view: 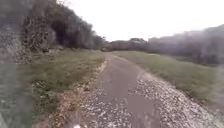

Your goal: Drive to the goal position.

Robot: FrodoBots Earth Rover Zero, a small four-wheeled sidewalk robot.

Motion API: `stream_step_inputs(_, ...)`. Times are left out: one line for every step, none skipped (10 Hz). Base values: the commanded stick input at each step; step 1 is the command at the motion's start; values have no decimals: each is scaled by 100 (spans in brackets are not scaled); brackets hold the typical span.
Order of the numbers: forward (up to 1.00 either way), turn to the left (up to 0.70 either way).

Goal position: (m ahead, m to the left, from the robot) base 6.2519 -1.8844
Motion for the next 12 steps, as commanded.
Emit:
stream_step_inputs(70,0)
stream_step_inputs(70,0)
stream_step_inputs(70,0)
stream_step_inputs(70,0)
stream_step_inputs(70,0)
stream_step_inputs(70,0)
stream_step_inputs(70,0)
stream_step_inputs(70,0)
stream_step_inputs(70,0)
stream_step_inputs(70,0)
stream_step_inputs(70,0)
stream_step_inputs(70,0)
